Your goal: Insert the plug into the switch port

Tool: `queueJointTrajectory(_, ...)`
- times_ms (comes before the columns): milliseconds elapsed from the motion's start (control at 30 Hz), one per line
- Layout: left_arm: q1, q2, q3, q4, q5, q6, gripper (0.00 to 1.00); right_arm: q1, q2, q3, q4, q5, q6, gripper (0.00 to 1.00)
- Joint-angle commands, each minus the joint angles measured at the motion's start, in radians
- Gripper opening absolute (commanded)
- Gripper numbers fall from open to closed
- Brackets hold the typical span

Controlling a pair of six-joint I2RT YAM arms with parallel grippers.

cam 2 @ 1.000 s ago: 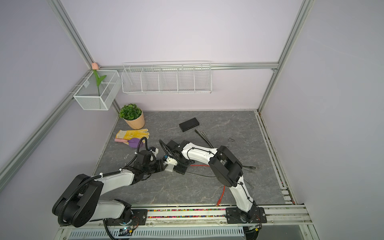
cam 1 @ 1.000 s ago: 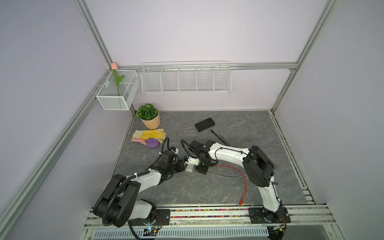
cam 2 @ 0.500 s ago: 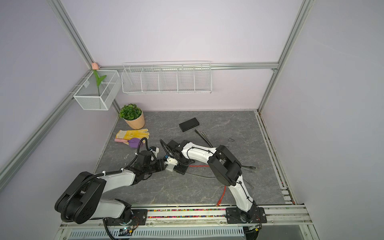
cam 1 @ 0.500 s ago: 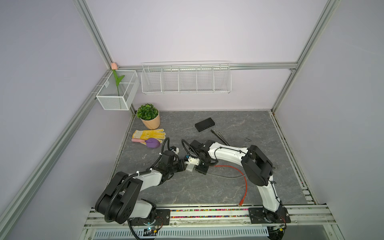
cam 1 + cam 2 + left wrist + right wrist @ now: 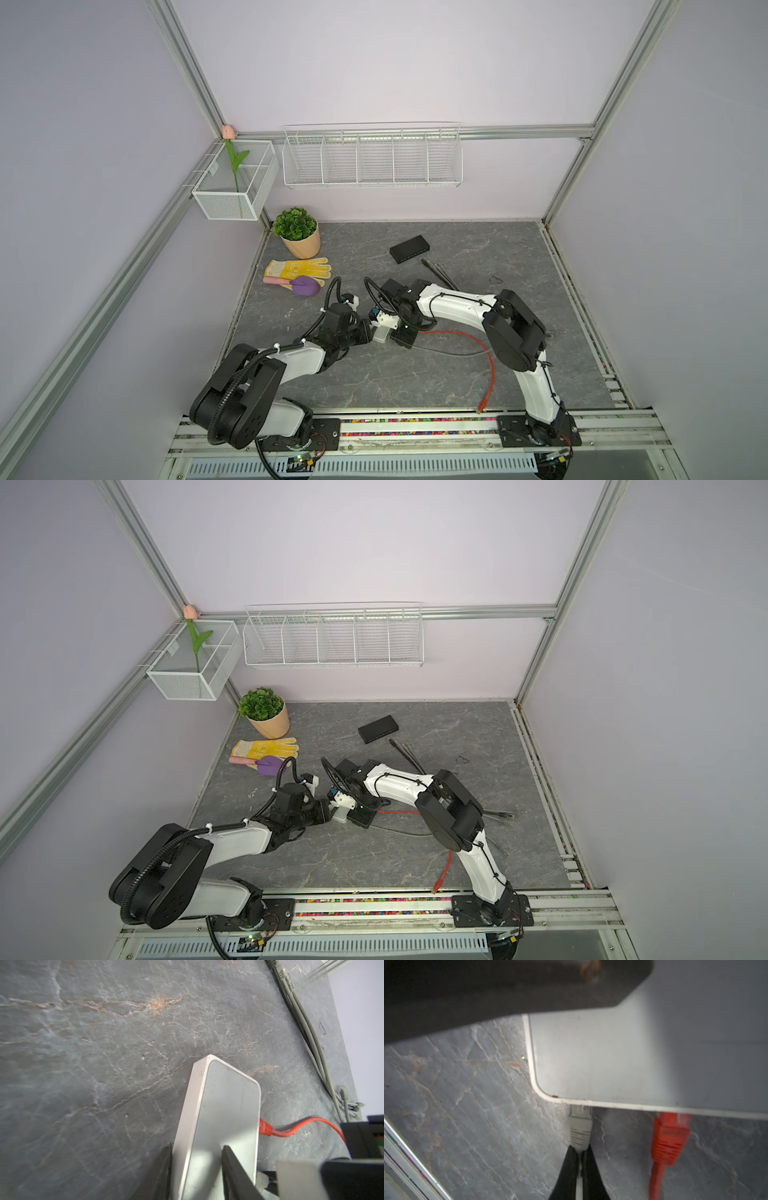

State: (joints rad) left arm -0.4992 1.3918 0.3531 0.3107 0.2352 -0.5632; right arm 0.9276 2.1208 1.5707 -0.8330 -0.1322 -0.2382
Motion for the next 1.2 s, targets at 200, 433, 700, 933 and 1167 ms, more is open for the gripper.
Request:
queueJointTrajectory(200,-0.098,-0.001,-0.032,-0.102,0.248,-0.003,0.37,-0.003,0.019,0.046,0.456,-0.093,0.019,0.07)
queueJointTrajectory(433,-0.096,-0.109,-0.023,-0.24,0.139,-0.016,0.36,-0.004,-0.015,0.005,0.416,-0.047,-0.003,0.07)
queueJointTrajectory(700,-0.088,-0.39,-0.006,-0.487,-0.058,-0.055,0.35,-0.004,-0.111,-0.082,0.344,0.022,-0.022,0.18)
queueJointTrajectory(933,-0.071,-0.614,-0.013,-0.579,-0.124,-0.043,0.37,-0.005,-0.223,-0.165,0.298,0.023,-0.015,0.26)
queueJointTrajectory(1167,-0.044,-0.531,-0.001,-0.549,-0.081,-0.031,0.37,-0.016,-0.283,-0.185,0.253,0.048,-0.017,0.27)
